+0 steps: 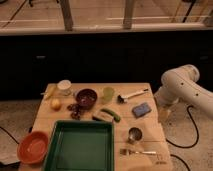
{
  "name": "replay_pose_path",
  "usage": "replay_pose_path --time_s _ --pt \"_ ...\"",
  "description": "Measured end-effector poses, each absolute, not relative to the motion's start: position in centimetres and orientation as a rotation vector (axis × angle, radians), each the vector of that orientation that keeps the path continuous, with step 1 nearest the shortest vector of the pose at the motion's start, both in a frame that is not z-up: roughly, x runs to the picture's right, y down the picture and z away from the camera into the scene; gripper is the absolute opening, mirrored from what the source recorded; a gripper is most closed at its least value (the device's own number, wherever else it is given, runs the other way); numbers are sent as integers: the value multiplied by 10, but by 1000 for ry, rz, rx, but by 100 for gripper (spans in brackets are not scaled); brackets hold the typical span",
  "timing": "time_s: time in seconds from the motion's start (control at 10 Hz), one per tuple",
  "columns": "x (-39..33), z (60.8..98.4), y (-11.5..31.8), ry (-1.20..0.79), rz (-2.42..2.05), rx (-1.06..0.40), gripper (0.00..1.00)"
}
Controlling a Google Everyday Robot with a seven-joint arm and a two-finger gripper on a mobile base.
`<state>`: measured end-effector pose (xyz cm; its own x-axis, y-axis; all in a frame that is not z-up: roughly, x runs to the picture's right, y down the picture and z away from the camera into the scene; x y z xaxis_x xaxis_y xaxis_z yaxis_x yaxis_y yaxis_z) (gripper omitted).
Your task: Place sponge in tray
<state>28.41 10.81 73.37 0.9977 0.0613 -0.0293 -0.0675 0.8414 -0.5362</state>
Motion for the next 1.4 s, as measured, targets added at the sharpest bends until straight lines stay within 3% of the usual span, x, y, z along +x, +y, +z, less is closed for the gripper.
replay_pose_path --time_s 1.4 --pt "276 798 108 -51 43 -566 80"
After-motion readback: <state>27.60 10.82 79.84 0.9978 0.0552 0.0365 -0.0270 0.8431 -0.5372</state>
